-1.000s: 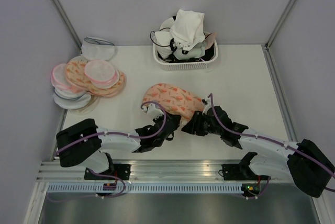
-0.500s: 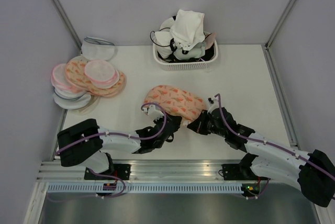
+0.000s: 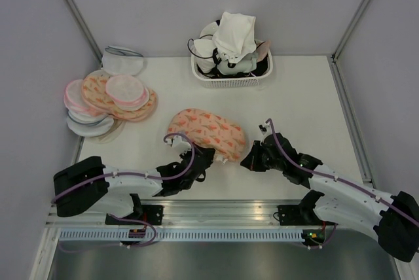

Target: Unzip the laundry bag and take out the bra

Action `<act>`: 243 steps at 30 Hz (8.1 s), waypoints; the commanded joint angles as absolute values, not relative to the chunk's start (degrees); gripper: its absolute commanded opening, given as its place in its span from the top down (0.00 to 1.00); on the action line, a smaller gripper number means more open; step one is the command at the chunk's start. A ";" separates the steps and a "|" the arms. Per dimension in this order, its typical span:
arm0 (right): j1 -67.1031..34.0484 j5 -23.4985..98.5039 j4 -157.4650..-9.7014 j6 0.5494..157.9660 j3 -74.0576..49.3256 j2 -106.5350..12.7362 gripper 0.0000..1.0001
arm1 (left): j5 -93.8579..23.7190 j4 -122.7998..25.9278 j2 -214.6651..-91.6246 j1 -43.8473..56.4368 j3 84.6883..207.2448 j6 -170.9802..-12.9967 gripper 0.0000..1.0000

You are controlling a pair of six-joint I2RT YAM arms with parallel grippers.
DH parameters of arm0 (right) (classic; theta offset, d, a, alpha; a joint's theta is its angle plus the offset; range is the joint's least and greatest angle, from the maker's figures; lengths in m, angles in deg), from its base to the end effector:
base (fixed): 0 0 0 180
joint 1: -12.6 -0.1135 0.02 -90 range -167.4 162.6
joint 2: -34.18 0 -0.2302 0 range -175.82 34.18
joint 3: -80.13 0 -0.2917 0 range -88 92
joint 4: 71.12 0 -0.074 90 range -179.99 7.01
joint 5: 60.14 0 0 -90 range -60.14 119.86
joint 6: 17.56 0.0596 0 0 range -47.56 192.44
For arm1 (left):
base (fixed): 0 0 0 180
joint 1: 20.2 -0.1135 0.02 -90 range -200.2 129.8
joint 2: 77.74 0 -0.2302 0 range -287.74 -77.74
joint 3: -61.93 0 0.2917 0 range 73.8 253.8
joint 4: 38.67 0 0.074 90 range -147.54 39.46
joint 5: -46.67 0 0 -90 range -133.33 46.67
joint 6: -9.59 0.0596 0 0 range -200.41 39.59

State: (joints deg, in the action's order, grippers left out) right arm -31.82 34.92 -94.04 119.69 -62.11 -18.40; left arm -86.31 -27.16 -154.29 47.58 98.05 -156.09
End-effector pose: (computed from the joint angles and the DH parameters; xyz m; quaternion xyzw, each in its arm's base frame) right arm 0.1874 0.1910 0.1401 0.0027 0.8971 0.3432 0.2781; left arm 0.1478 -0.2544 0.0913 -0.2409 0.7867 -0.3501 0.4478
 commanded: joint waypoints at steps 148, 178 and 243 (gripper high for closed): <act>-36.97 41.46 -65.23 128.96 -67.35 -30.77 1.00 | -73.13 4.75 -149.99 42.73 85.65 -133.41 0.98; -36.97 14.75 -104.08 115.95 -53.37 -25.67 1.00 | -22.01 -45.94 -133.19 22.69 100.68 -114.72 0.98; -44.62 56.32 -60.84 114.19 -52.84 -50.72 1.00 | -66.70 -46.68 -124.15 31.39 86.72 -160.13 0.44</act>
State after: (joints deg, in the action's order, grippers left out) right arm -43.63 54.35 -62.96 115.29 -53.24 -53.24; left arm -58.64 -51.56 -125.38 31.61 87.01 -157.55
